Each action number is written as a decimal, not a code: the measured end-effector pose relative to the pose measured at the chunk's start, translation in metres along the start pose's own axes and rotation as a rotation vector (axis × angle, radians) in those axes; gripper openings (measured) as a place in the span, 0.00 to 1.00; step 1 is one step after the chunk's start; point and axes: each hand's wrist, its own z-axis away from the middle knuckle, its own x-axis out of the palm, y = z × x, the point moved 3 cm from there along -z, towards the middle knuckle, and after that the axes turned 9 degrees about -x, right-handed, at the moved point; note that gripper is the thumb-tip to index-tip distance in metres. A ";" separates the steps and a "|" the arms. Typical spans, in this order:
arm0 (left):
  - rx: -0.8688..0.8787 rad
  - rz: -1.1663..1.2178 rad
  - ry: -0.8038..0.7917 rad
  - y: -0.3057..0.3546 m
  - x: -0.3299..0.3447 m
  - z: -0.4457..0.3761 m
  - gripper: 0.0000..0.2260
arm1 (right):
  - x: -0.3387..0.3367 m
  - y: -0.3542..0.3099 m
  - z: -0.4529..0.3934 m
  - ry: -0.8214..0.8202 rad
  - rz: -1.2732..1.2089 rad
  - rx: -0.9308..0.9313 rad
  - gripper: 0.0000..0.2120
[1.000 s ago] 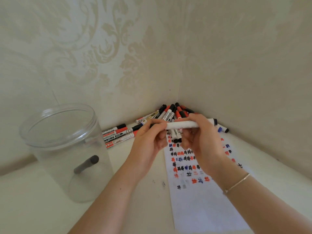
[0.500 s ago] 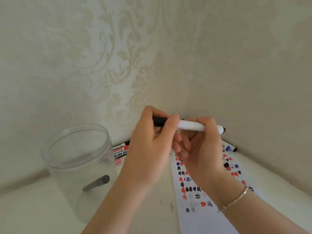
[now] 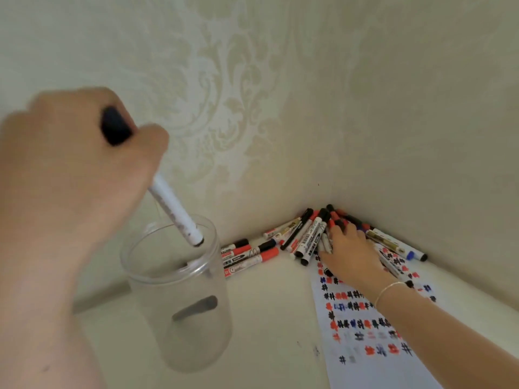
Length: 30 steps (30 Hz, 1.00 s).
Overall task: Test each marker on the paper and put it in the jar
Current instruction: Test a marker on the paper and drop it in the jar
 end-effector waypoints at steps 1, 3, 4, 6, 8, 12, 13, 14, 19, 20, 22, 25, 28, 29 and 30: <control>-0.023 -0.084 -0.039 0.001 0.003 0.004 0.11 | 0.000 -0.003 0.000 -0.005 0.025 0.002 0.26; -0.050 -0.247 -0.140 0.000 0.014 0.012 0.10 | 0.003 -0.009 -0.001 -0.028 0.049 -0.007 0.22; -0.068 -0.294 -0.204 -0.001 0.021 0.018 0.09 | 0.004 -0.011 -0.001 -0.034 0.058 -0.020 0.21; -0.094 -0.331 -0.309 -0.001 0.033 0.026 0.08 | 0.006 -0.016 0.000 -0.041 0.061 -0.046 0.18; -0.116 -0.381 -0.392 -0.007 0.043 0.026 0.07 | 0.006 -0.019 0.000 -0.053 0.054 -0.048 0.17; -0.172 -0.425 -0.543 -0.014 0.057 0.032 0.08 | 0.007 -0.023 -0.003 -0.077 0.085 -0.057 0.19; -0.188 -0.444 -0.570 -0.015 0.060 0.034 0.09 | 0.007 -0.025 -0.004 -0.086 0.097 -0.058 0.20; -0.204 -0.462 -0.592 -0.016 0.062 0.034 0.11 | 0.007 -0.027 -0.004 -0.092 0.111 -0.060 0.21; -0.276 -0.489 -0.654 -0.019 0.069 0.038 0.16 | 0.007 -0.035 -0.008 -0.104 0.152 -0.077 0.26; -0.279 -0.491 -0.656 -0.020 0.070 0.037 0.16 | 0.007 -0.035 -0.008 -0.112 0.128 -0.069 0.26; -0.274 -0.506 -0.661 -0.020 0.069 0.037 0.16 | 0.005 -0.032 -0.010 -0.127 0.020 -0.028 0.27; -0.208 -0.513 -0.562 -0.018 0.063 0.036 0.14 | -0.003 -0.020 -0.017 -0.122 -0.186 0.067 0.24; -0.051 -0.522 -0.271 0.003 0.050 0.036 0.11 | -0.020 -0.010 -0.022 -0.020 -0.352 0.126 0.12; 0.020 -0.453 -0.188 0.013 0.048 0.037 0.11 | -0.029 -0.009 -0.022 0.049 -0.396 0.133 0.08; 0.101 -0.328 -0.134 0.023 0.047 0.040 0.09 | -0.037 -0.009 -0.019 0.125 -0.438 0.130 0.07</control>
